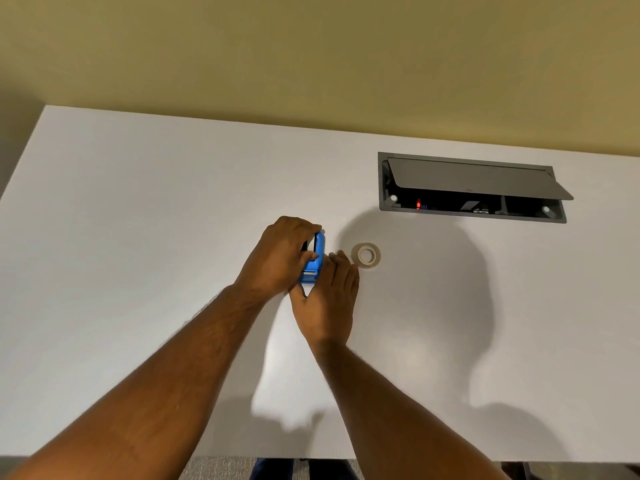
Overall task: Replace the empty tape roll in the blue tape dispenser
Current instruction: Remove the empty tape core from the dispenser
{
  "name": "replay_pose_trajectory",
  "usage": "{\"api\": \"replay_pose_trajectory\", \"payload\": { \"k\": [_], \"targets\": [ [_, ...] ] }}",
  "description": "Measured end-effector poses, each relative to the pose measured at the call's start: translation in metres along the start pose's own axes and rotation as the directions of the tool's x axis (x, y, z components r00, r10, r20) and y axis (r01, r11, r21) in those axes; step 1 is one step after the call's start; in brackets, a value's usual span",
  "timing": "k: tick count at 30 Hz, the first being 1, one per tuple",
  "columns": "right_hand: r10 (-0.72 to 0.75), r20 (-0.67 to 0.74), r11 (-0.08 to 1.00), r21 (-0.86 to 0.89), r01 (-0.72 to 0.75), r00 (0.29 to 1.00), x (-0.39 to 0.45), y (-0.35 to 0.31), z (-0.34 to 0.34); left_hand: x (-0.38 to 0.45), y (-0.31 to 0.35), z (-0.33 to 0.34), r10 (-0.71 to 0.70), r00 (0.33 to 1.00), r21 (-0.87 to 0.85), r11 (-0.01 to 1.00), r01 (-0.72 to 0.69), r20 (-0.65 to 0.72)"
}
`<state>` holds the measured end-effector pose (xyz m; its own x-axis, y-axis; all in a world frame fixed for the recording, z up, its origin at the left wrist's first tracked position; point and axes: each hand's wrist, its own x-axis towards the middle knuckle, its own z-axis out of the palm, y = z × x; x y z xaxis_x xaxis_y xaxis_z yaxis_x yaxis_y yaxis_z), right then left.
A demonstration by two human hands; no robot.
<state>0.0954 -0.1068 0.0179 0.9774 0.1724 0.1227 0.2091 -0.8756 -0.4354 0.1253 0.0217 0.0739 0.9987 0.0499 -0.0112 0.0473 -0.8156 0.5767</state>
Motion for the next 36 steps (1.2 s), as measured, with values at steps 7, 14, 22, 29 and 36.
{"api": "replay_pose_trajectory", "payload": {
  "k": [7, 14, 22, 29, 36],
  "targets": [
    [-0.003, 0.005, 1.000, -0.018, 0.003, 1.000, 0.000, 0.001, 0.000, 0.004, 0.003, -0.004, 0.057, 0.998, 0.053, 0.997, -0.057, -0.008],
    [-0.012, -0.023, 1.000, 0.000, 0.012, 1.000, 0.000, 0.002, 0.003, 0.004, 0.002, -0.003, -0.009, 0.996, -0.044, 0.999, 0.005, -0.084],
    [-0.008, -0.031, 1.000, -0.018, 0.007, 0.999, 0.001, 0.001, 0.001, -0.017, -0.011, 0.002, -0.120, 0.963, -0.144, 0.986, 0.087, -0.240],
    [-0.013, -0.064, 1.000, -0.005, 0.012, 0.998, 0.000, -0.001, -0.001, -0.038, -0.030, 0.007, -0.365, 0.884, -0.271, 0.918, 0.290, -0.292],
    [-0.004, -0.067, 1.000, 0.010, 0.005, 0.998, 0.000, -0.001, -0.001, -0.048, -0.046, 0.006, -0.422, 0.874, -0.142, 0.906, 0.399, -0.238]
  ]
}}
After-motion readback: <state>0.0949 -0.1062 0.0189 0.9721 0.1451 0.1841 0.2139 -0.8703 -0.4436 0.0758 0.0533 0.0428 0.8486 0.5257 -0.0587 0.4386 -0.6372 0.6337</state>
